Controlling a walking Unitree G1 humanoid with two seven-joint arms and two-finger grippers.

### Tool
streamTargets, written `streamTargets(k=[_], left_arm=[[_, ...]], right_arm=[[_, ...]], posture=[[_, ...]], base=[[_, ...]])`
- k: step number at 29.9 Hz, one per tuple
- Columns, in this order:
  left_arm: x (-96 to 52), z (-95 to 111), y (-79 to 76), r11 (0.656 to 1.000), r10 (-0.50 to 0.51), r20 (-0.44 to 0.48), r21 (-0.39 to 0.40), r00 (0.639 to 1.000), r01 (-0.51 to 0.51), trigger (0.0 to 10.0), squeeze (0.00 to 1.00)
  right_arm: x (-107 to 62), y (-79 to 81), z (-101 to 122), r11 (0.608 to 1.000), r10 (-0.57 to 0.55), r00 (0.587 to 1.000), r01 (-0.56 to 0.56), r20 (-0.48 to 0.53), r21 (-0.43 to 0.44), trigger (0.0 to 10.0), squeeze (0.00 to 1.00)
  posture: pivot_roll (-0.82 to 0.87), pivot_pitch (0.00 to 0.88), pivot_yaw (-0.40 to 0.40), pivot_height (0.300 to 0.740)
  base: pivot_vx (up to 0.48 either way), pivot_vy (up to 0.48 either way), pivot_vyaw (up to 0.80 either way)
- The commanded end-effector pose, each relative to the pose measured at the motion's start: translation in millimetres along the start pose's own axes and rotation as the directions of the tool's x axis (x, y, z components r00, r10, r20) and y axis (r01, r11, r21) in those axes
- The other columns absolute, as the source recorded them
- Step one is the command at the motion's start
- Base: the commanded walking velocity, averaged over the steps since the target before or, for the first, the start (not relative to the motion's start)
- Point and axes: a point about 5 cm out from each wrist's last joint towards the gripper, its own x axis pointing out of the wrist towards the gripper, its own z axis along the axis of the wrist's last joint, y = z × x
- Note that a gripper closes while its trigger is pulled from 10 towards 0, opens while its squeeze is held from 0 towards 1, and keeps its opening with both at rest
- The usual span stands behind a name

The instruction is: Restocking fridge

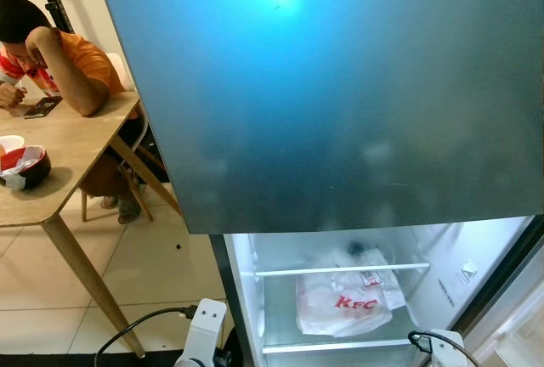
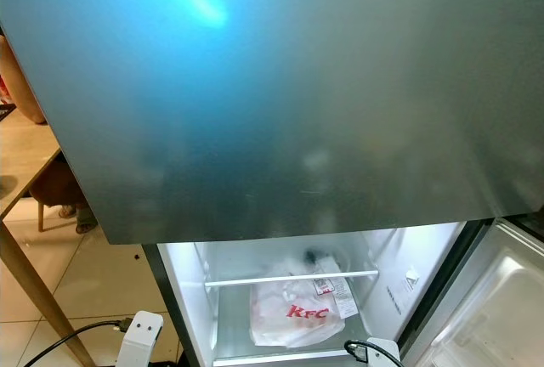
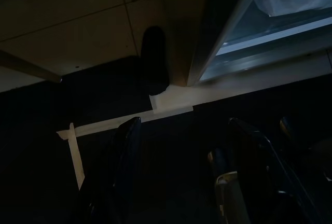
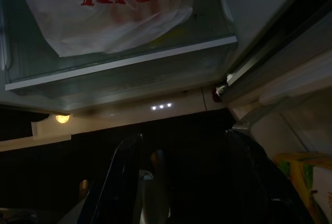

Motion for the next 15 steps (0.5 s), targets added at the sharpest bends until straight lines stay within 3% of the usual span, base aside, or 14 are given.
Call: streamTargets(k=[1, 15], left_arm=[[0.2, 2.1, 0.1, 1.0, 0.001, 0.01, 0.0, 1.0, -0.001, 10.0, 0.0], [1.3, 4.3, -4.0, 1.0, -0.009, 0.019, -0.006, 1.0, 0.009, 10.0, 0.0]], right_arm=[[0.3, 1.6, 3.2, 1.0, 0.0, 1.0, 0.0, 0.021, -0.001, 10.0, 0.0], [0.5, 0.1, 6.7, 1.0, -0.004, 0.999, 0.005, 0.033, -0.011, 10.0, 0.0]], posture=[[-0.08, 0.0, 0.023, 0.74], [-0.08, 0.0, 0.018, 0.74]], base=[[-0.266, 0.0, 0.0], [-0.301, 0.0, 0.0]])
